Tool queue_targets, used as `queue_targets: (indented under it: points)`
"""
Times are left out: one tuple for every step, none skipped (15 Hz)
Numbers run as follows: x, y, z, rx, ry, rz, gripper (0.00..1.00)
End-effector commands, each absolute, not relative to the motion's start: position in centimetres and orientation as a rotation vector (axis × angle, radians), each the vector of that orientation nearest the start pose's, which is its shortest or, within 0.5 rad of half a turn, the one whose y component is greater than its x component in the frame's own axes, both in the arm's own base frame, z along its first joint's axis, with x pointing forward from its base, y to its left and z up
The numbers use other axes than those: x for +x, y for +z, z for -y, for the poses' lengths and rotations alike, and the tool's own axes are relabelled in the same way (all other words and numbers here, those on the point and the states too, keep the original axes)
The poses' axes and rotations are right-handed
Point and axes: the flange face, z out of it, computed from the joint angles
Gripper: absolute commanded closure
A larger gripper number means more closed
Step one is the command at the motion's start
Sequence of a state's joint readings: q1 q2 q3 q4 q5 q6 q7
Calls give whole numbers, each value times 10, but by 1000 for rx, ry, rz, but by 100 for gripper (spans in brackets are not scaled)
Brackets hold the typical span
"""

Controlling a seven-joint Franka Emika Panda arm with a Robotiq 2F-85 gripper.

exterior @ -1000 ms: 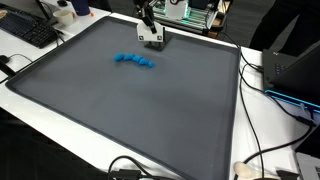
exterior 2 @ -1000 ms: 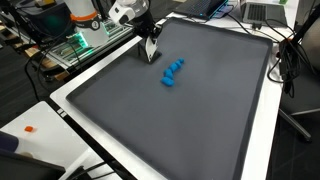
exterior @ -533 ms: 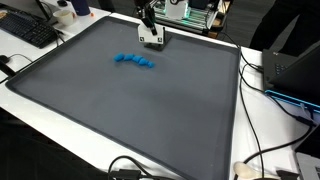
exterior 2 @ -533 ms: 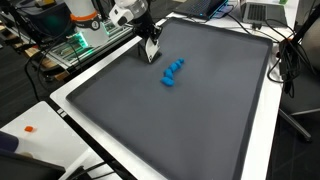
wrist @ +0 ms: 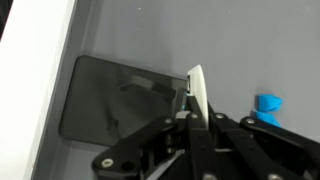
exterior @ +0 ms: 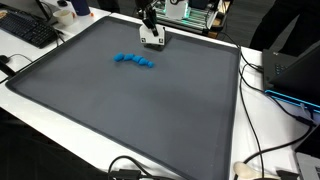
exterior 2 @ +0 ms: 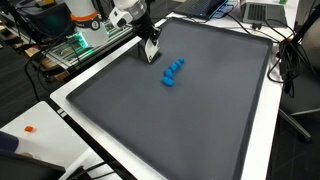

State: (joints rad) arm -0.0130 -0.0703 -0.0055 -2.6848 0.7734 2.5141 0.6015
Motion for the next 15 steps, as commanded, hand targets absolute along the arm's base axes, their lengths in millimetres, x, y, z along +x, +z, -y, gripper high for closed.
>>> queue_targets:
  points:
    - [395,240,10,-2216,256,-1648,99]
    - [395,239,10,-2217,253,-1649,99]
    - [395,237,10,-2219,255,-1650,99]
    - [395,236,10,-2218,252,-1654,99]
    - [395,235,10,-2218,248,-1657,99]
    - [395,233,10,-2218,247,-1664,99]
    - [396,233,10,-2215,244,-1665,99]
    - [396,233,11,-2208,236,-1669,99]
    - [397,233,11,-2199,231,-1673,99]
    - [397,233,10,-2191,229,-1675,99]
    - [397,233,10,-2188,229,-1675,99]
    - [397,231,10,-2186,231,-1677,99]
    - [397,230,10,-2184,232,-1680,99]
    - [397,229,10,-2183,235,-1682,99]
    - [397,228,10,-2183,234,-1682,99]
